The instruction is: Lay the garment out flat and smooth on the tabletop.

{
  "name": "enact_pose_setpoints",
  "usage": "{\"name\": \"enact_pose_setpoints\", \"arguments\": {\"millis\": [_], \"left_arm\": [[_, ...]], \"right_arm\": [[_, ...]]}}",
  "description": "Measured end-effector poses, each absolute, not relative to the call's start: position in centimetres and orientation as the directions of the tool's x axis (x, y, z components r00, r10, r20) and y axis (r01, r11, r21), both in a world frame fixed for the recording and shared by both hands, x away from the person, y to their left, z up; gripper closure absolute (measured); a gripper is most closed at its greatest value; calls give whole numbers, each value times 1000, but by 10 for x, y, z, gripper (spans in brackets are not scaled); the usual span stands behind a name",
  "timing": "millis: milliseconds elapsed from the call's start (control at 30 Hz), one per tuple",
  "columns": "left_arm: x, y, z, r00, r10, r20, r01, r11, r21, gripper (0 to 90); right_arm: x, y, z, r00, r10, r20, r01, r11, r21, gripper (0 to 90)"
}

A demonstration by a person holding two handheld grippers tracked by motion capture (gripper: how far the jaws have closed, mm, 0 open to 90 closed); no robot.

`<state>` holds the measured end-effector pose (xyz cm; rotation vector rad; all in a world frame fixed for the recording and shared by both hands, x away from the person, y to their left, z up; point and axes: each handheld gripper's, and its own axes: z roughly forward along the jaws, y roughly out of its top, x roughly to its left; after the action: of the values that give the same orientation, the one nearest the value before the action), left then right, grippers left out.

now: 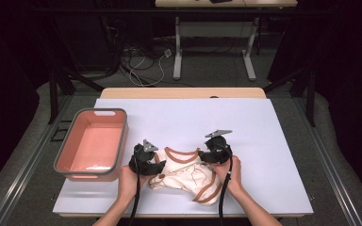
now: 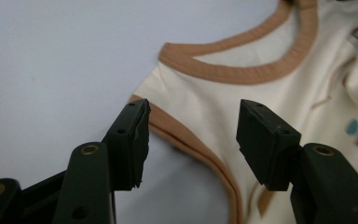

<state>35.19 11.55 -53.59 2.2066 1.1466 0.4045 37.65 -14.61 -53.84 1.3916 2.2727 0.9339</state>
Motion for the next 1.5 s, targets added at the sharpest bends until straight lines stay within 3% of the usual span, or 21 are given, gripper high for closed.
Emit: {"name": "enact_pose_setpoints", "arguments": {"millis": [367, 533, 667, 800, 867, 1167, 1500], "left_arm": [[379, 110, -551, 508, 861, 7, 676, -403, 617, 392], [378, 114, -554, 510, 860, -33, 680, -379, 628, 419], [372, 113, -555, 547, 836, -51, 655, -389, 648, 619], [371, 115, -555, 560, 824, -88, 657, -378, 652, 809], [370, 115, -555, 561, 823, -88, 655, -377, 655, 838], [367, 120, -532, 544, 838, -43, 592, -347, 727, 846], [369, 122, -475, 523, 852, 37, 475, -327, 817, 845]], "right_arm": [[377, -141, -553, -468, 884, 15, 679, 349, 646, 505], [376, -141, -553, -480, 877, 11, 673, 360, 647, 598], [374, -141, -552, -498, 867, 20, 669, 370, 645, 757], [373, -141, -553, -509, 860, 27, 660, 370, 654, 835], [372, -141, -553, -513, 858, 19, 650, 373, 662, 848], [366, -143, -532, -512, 859, -3, 593, 356, 722, 855], [363, -146, -473, -490, 867, -93, 462, 348, 816, 856]]}}
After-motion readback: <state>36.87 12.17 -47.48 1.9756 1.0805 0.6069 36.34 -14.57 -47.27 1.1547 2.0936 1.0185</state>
